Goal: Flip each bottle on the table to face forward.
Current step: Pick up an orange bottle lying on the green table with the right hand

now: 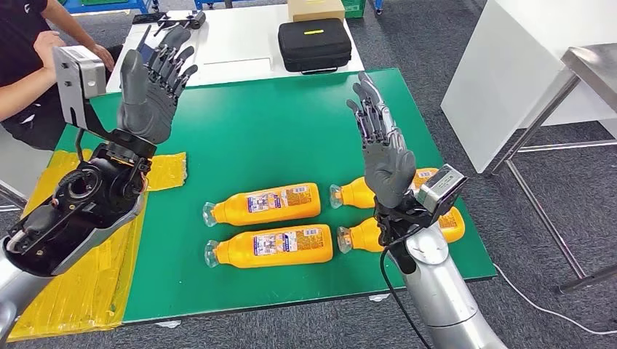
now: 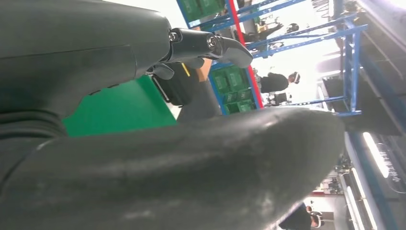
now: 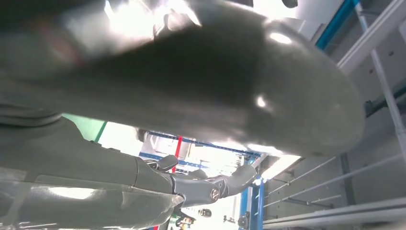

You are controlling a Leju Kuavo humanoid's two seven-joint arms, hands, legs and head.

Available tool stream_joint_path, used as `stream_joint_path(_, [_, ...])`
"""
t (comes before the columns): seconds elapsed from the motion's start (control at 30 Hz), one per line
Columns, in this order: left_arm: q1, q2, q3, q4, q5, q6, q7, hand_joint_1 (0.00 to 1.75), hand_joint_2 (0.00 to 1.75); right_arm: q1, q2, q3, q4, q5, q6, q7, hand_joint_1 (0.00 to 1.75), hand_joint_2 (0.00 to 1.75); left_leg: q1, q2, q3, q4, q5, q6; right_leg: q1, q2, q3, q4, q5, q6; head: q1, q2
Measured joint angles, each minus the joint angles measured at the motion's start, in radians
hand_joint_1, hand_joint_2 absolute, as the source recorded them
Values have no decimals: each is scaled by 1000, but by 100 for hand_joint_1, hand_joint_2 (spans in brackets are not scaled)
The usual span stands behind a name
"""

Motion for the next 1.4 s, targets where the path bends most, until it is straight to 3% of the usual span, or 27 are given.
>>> stream_joint_path(0.07, [3,0,-6,1,2,0,-2,0,0,4,-2,0,0,1,-2,0,0,0,2,1,-55,131,-63,-7,1,0,-3,0,2,-4,-1,0])
stream_joint_path(0.1, [6,0,-10,1,3,0,-3,0,0,7,-4,0,0,1,-2,0,0,0,3,2,-68,166,-72,-8,2,-1,-5,1,3,-5,-1,0])
stream_joint_path(0.13, [8,0,-13,2,4,0,-4,0,0,10,-4,0,0,1,-2,0,0,0,4,3,-61,161,-62,-8,2,-1,-5,2,3,-5,-1,0])
stream_joint_path(0.2, [9,0,-15,2,4,0,-5,0,0,13,-6,0,-1,2,-3,0,0,0,8,5,7,49,-6,-6,1,-1,-6,4,4,-4,-1,0])
stream_joint_path(0.27, [7,-1,-15,2,4,-1,-6,0,0,12,-6,0,-3,2,-3,0,0,0,7,4,72,-66,29,-3,6,0,-10,8,6,2,-1,0])
stream_joint_path(0.33, [6,-1,-15,2,5,-1,-7,0,0,12,-6,0,-5,2,-3,-1,0,0,1,1,83,-96,33,4,9,0,-16,6,13,13,0,0])
stream_joint_path(0.43, [4,-3,-15,2,5,-2,-9,0,0,12,-7,1,-7,2,-5,-2,0,0,2,0,74,-101,47,27,7,-1,-34,20,6,26,0,0])
stream_joint_path(0.5, [2,-5,-15,2,5,-3,-11,0,0,10,-8,1,-8,2,-6,-2,0,0,4,1,67,-104,56,41,8,-2,-81,112,-43,22,1,0])
stream_joint_path(0.57, [5,-5,-17,2,5,-3,-14,0,0,9,-8,1,-7,5,-8,-1,0,0,2,0,56,-104,63,49,9,-2,-145,254,-100,16,1,0])
stream_joint_path(0.6, [8,-5,-18,2,3,-4,-16,0,0,9,-8,2,-7,9,-12,0,0,0,0,0,52,-104,66,51,9,-2,-164,299,-115,16,1,0])
stream_joint_path(0.63, [11,-5,-19,3,-2,-4,-19,0,0,7,-8,2,-7,17,-18,1,0,0,-3,-1,48,-104,68,52,10,-2,-163,306,-115,19,1,0])
stream_joint_path(0.7, [15,-5,-18,6,-21,-5,-28,0,0,0,-8,4,-6,43,-39,3,0,0,-7,-2,44,-104,72,51,14,-2,-103,208,-82,24,1,0])
stream_joint_path(0.77, [13,-4,-16,13,-48,-9,-36,0,0,-15,-8,4,-6,80,-69,0,0,0,-13,-2,40,-103,76,47,23,-3,-22,74,-49,18,0,0])
stream_joint_path(0.83, [7,0,-9,27,-80,-30,-41,0,0,-31,-5,4,-6,118,-96,-8,0,0,-19,-1,34,-101,79,42,27,-5,12,15,-37,10,-1,0])
stream_joint_path(1.0, [19,4,48,62,-167,-100,-55,0,0,-35,1,-10,-11,161,-92,-8,0,0,-17,5,33,-103,84,42,29,-3,11,10,-28,7,-2,0])
stream_joint_path(1.4, [180,9,279,68,-298,-167,-79,0,0,-9,-9,-134,-29,154,-17,2,0,0,-14,5,33,-109,90,33,31,-3,8,11,-26,2,-2,0])
